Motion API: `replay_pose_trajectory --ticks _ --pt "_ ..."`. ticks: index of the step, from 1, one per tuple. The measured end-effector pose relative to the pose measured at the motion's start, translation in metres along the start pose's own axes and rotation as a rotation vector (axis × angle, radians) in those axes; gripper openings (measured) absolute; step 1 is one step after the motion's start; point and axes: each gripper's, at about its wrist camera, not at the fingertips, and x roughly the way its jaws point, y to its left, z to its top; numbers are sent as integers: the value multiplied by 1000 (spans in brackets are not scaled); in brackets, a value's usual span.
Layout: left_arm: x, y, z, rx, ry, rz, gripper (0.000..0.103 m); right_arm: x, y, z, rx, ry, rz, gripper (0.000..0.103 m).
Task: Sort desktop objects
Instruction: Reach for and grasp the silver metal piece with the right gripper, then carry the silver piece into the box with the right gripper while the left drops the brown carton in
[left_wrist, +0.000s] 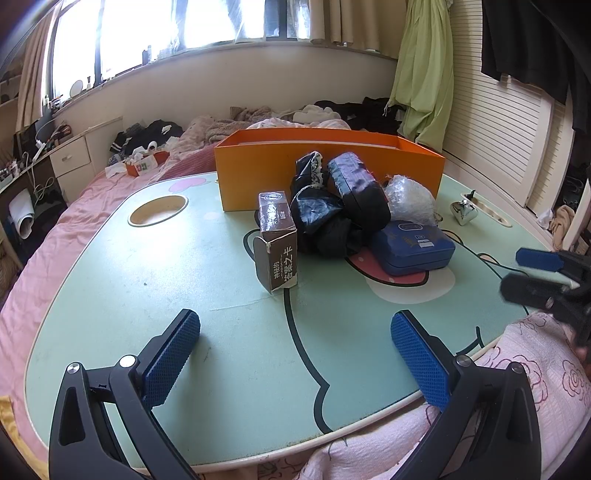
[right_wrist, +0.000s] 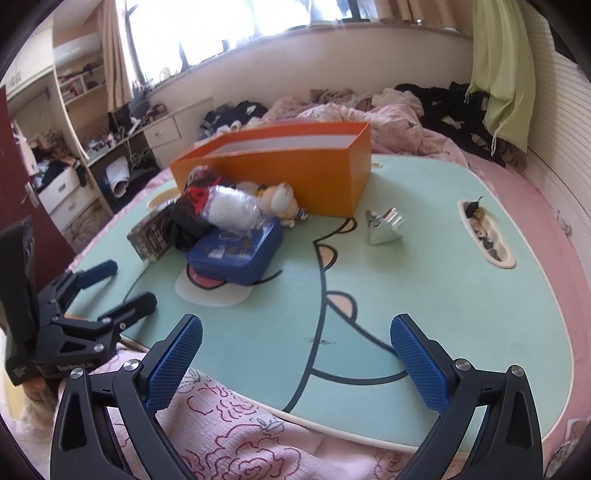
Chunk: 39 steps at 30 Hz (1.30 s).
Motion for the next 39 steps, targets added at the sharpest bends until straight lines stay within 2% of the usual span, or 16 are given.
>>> replay_pose_trajectory --ticks 3,6,11,13,15,20,21,23,24,25,28,30,33,35,39 --pt "0 0 0 0 0 0 103 -12 -8 7 19 -45 -10 102" --pt "0 0 0 0 0 0 103 -23 -22 22 42 -108 -88 102" --pt "0 0 0 0 0 0 103 -34 -69 55 205 -145 -142 89" --pt "0 1 0 0 0 0 103 -32 -78 64 225 -148 -169 86" --pt "0 1 0 0 0 -1 103 -24 -75 72 197 -130 -187 83" --pt "0 1 -1 0 0 -1 103 19 -58 83 100 -3 -187 79" --pt "0 1 -1 0 0 -1 103 26 -56 83 89 16 -196 75" --pt "0 1 -1 -1 0 -2 103 42 -55 80 76 73 -201 55" --pt "-1 2 -1 -7 -3 -9 103 48 -56 78 77 103 -190 35" --pt "-3 5 -1 -27 -13 -31 103 53 -58 75 86 132 -171 30" --pt "-8 25 2 -123 -25 -126 103 56 -61 71 87 129 -151 30" --pt "-10 38 6 -186 -24 -149 103 54 -62 69 89 120 -129 30" --pt "-13 49 17 -202 -37 -90 102 45 -62 67 96 85 -99 30" --pt "-15 51 26 -177 -38 -49 95 36 -61 64 94 57 -89 30" --pt "-8 48 41 -147 -14 -80 86 29 -57 64 88 42 -74 30"
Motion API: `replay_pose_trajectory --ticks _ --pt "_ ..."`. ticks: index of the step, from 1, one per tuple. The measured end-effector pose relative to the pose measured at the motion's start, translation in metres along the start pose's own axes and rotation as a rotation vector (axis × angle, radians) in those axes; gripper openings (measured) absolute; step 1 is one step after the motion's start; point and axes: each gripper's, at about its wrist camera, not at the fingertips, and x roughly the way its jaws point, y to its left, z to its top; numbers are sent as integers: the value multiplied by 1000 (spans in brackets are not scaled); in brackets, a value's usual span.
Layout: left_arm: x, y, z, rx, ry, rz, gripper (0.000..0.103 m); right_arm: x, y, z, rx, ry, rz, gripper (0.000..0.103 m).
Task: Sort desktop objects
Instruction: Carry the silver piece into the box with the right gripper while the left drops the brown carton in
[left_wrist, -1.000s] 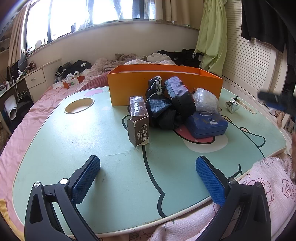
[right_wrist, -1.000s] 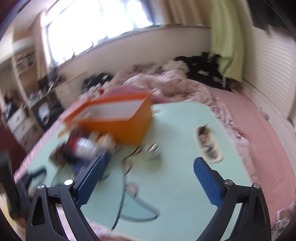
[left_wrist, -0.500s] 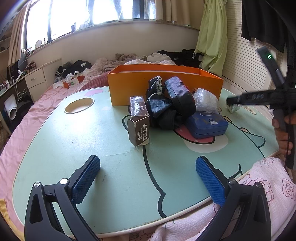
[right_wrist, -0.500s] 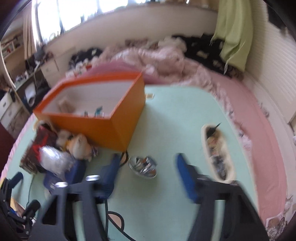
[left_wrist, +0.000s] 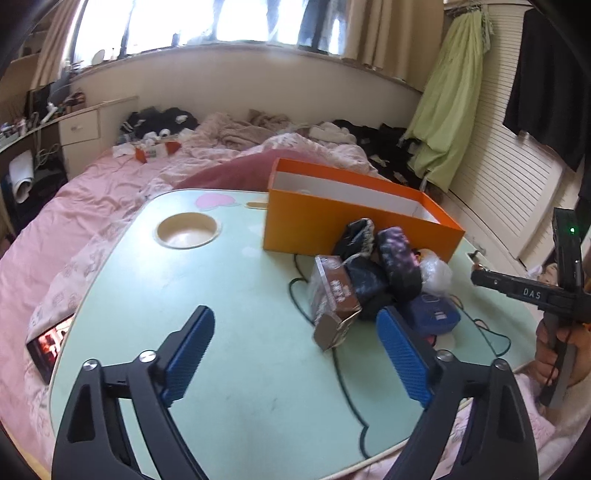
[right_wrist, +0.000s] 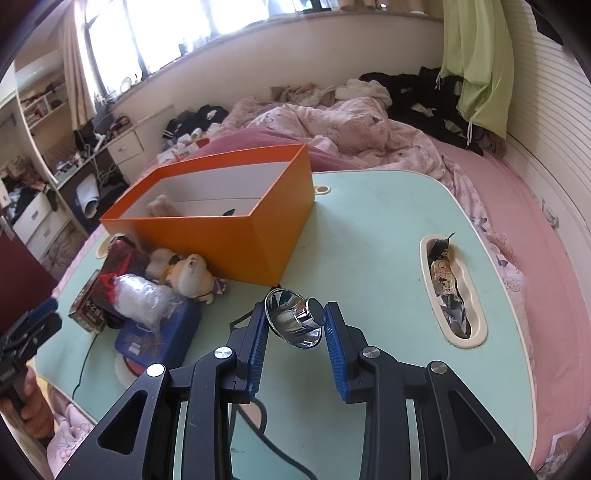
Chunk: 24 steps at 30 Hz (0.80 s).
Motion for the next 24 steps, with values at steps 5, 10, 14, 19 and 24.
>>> replay_pose_trajectory --ticks 5,10,14,19,24 --pt "22 -8 4 58 72 -7 73 -2 6 0 -7 -5 10 30" --pt "27 6 -3 19 128 -59 19 -11 15 1 -30 -24 26 30" --pt "7 8 -5 46 48 -48 18 -23 24 7 -49 -61 42 30" --pt "-22 8 16 27 -43 -79 18 -37 41 24 -90 -117 47 30" --pt "-7 -9 60 42 -54 -70 18 -31 61 53 -117 -150 41 30"
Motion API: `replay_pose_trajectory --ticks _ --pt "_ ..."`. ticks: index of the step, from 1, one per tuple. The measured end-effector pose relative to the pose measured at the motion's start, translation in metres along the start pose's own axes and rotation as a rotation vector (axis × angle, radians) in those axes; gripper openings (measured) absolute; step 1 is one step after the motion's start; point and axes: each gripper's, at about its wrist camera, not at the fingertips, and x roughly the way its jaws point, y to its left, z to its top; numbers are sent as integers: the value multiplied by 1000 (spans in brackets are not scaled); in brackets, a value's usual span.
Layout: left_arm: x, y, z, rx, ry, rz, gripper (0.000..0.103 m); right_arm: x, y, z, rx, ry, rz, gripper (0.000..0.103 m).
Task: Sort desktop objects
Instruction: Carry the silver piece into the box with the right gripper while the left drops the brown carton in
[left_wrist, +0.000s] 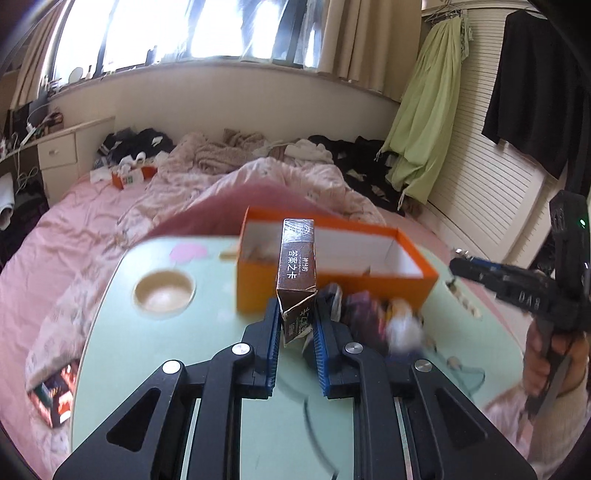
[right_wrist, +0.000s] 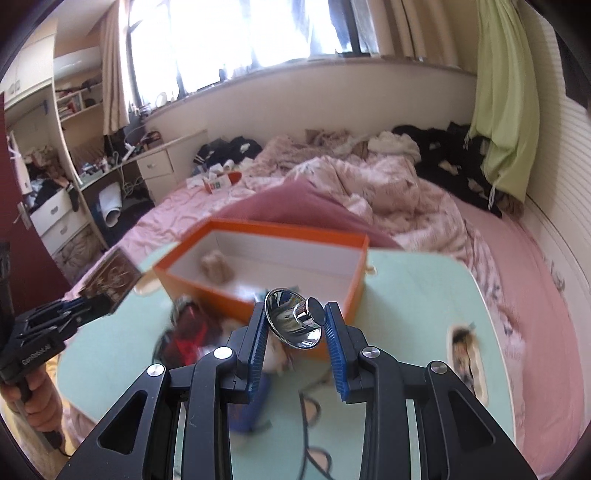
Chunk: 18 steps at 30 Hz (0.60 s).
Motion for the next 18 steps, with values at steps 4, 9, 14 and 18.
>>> replay_pose_trajectory --ticks 4,9,14,18 --pt "38 -8 34 -24 43 -36 18 22 14 19 -21 1 -13 30" --pt "79 -8 41 -69 113 -44 28 53 16 29 -8 17 -34 31" --pt "75 -3 26 -119 102 -92 57 52 10 25 23 -24 -17 55" --pt "38 -9 14 -118 27 -80 71 33 13 15 14 -58 -13 56"
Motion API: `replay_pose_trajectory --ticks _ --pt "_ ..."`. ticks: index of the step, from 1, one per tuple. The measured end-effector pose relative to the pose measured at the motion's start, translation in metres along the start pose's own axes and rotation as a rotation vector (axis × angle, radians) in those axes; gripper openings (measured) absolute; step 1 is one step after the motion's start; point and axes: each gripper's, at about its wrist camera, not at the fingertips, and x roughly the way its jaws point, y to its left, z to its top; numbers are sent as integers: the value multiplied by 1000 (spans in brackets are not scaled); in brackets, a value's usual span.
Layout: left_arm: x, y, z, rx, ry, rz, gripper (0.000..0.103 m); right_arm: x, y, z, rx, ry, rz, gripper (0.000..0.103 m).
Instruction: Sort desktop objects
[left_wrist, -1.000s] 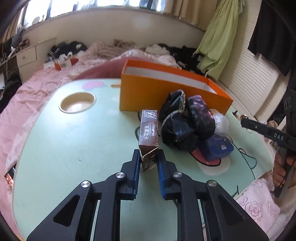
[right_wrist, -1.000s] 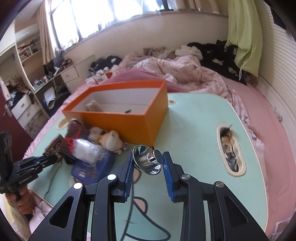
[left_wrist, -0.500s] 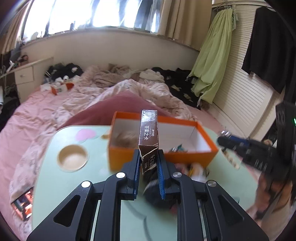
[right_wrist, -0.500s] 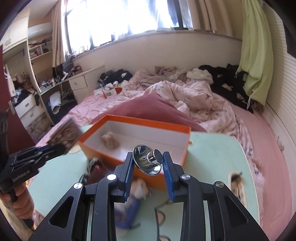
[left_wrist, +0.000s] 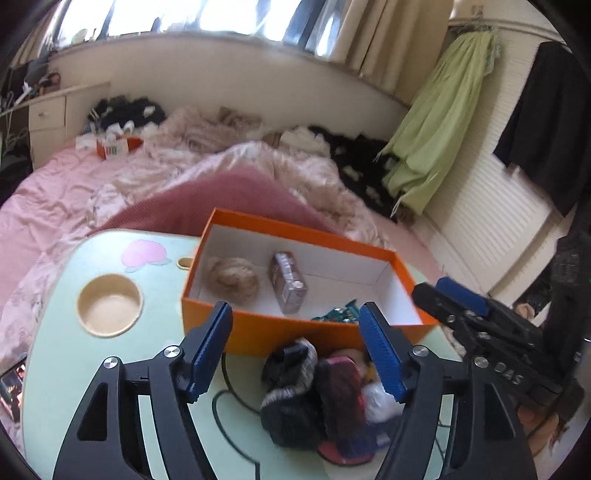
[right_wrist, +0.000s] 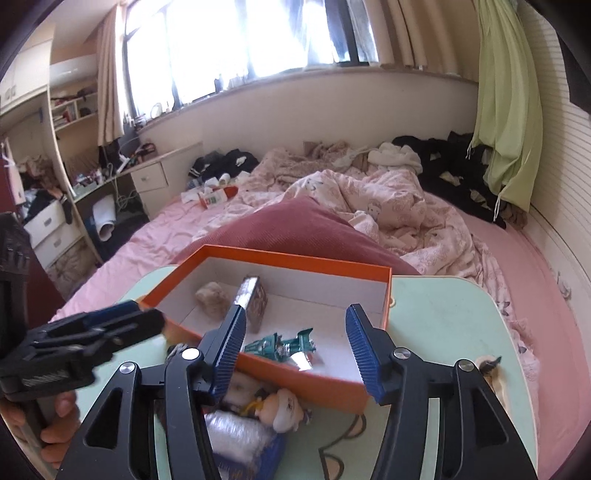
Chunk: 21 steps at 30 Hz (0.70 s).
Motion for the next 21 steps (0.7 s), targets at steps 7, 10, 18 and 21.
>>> replay_pose_trajectory --ticks 7,10,18,21 --pt "-39 -12 -45 116 0 98 78 -43 14 -39 -35 18 42 80" --pt "-40 -8 -71 151 57 123 78 -56 21 -63 -66 56 40 87" --pt "-23 10 -106 146 112 215 81 -45 28 -112 -150 220 10 87" --pt "-19 3 -117 190 49 301 90 -32 23 -124 -132 278 4 91"
